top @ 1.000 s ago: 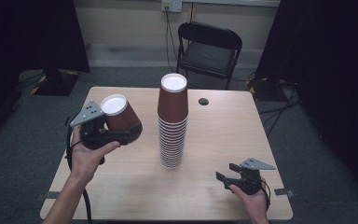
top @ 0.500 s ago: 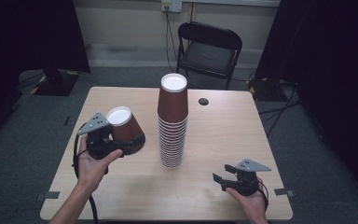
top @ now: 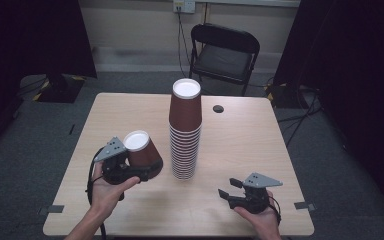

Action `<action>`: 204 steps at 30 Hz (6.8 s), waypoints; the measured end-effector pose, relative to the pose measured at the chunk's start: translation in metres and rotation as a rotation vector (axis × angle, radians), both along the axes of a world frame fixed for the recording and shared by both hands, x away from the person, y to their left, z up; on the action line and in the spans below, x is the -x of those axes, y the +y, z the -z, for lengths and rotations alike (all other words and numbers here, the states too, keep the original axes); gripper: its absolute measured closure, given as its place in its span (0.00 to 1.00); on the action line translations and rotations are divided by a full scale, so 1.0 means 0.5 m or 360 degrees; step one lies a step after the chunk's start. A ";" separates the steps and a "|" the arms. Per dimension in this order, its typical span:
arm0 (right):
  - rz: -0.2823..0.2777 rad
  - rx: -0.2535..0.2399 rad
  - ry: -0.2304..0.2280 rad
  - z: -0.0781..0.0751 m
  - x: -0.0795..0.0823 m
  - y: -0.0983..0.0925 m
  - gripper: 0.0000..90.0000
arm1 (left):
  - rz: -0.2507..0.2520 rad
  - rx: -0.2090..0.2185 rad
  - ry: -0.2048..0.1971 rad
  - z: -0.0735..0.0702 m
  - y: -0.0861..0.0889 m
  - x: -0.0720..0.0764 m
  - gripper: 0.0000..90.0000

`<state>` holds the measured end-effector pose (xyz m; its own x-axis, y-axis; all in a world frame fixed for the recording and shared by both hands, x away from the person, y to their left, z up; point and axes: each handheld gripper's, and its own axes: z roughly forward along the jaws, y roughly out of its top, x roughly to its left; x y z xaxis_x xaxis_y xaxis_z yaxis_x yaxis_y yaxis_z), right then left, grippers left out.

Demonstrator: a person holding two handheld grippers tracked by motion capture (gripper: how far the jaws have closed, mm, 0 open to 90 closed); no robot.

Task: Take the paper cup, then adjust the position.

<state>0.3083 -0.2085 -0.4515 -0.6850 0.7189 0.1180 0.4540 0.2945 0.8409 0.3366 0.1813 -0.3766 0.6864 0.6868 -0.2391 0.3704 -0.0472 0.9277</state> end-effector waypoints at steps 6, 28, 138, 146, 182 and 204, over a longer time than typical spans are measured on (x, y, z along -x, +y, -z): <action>-0.0080 -0.0021 -0.0024 -0.017 0.011 0.021 0.48 | 0.0021 0.0111 0.0098 0.016 -0.003 0.003 0.15; -0.0328 -0.0180 -0.0195 -0.086 0.029 0.147 0.60 | 0.0148 0.0326 0.0325 0.023 -0.043 0.028 0.15; -0.0171 -0.0155 -0.0328 -0.088 0.012 0.172 0.96 | 0.0191 0.0228 0.0129 0.020 -0.016 0.014 0.18; -0.0182 -0.0214 -0.0198 -0.083 -0.010 0.143 0.96 | 0.0341 0.0111 0.0016 0.023 -0.017 0.025 0.25; -0.0465 0.0096 0.0459 -0.079 -0.058 0.156 0.96 | 0.0731 -0.0685 -0.0298 0.076 -0.092 0.087 0.17; -0.0639 0.0280 0.0774 -0.070 -0.081 0.210 0.96 | 0.1024 -0.0950 -0.0408 0.103 -0.139 0.096 0.12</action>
<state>0.3488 -0.1036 -0.4168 -0.8025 0.4550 0.3859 0.5963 0.6348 0.4914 0.2888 0.1117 -0.4283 0.9626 0.1141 0.2456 -0.1075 -0.6715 0.7331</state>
